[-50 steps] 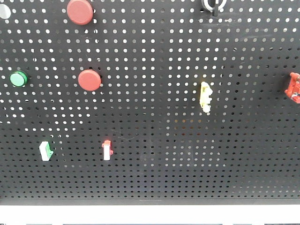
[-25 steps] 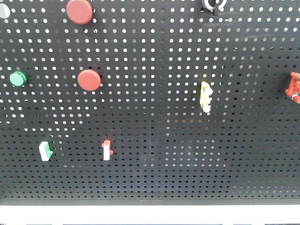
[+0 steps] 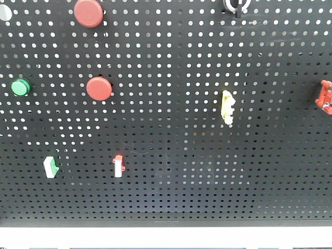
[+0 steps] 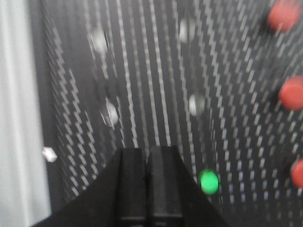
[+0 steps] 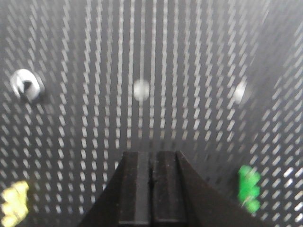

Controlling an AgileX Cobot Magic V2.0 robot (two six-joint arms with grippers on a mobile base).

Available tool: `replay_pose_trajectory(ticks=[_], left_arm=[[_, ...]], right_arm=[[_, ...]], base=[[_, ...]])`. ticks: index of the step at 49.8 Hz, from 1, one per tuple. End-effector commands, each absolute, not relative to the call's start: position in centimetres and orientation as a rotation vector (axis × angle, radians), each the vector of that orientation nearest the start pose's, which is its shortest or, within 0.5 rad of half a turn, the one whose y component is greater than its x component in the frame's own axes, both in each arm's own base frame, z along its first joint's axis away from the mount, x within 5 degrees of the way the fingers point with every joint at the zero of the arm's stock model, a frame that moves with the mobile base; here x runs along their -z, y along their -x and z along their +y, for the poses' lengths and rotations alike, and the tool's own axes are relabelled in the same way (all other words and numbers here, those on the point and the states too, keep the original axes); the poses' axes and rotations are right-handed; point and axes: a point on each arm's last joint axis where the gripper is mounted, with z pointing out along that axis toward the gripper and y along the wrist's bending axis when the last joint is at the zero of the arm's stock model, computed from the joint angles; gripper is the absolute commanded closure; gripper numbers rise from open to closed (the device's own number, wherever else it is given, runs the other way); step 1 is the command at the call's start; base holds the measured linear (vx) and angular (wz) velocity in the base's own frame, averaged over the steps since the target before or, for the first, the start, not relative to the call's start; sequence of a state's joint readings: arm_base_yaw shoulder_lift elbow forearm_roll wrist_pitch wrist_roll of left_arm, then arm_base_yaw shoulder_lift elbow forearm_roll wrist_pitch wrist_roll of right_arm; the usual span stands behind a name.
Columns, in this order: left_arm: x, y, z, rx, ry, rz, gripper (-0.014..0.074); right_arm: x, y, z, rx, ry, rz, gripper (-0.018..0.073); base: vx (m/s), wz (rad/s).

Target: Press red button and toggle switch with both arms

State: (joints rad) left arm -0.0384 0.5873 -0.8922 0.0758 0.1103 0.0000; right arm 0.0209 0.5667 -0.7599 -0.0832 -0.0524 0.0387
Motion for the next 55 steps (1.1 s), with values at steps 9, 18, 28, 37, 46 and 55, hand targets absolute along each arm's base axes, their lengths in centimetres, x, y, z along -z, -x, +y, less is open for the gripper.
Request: replay_pose_trajectory(ticks=[9, 18, 28, 37, 46, 55], left_arm=[[-47.7, -12.5, -1.9, 0.126, -0.092, 1.08, 0.0594], [-49.6, -14.8, -4.6, 0.262, -0.179, 1.1, 0.0594], [-52.1, -18.0, -8.8, 0.394, -0.265, 1.099, 0.0594], [-53.0, -21.4, -11.8, 0.432, -0.299, 1.107, 0.0594], [-53.0, -24.4, -13.4, 0.433, -0.302, 1.127, 0.0594], [-52.3, -26.6, -14.6, 0.429, -0.311, 1.161, 0.0594]], right_arm=[[-44.6, -11.6, 0.4, 0.011, 0.049, 1.094, 0.0559], [-44.4, -11.8, 0.4, 0.012, 0.048, 1.115, 0.0559], [-44.4, -11.8, 0.4, 0.012, 0.048, 1.114, 0.0559], [-44.4, -11.8, 0.4, 0.012, 0.048, 1.115, 0.0559], [-44.4, -11.8, 0.4, 0.012, 0.048, 1.115, 0.0559], [-44.4, -11.8, 0.4, 0.012, 0.048, 1.115, 0.0559]], base=[[0.0, 0.0], [0.0, 0.0], [0.0, 0.0], [0.0, 0.0], [0.0, 0.0], [0.0, 0.0]])
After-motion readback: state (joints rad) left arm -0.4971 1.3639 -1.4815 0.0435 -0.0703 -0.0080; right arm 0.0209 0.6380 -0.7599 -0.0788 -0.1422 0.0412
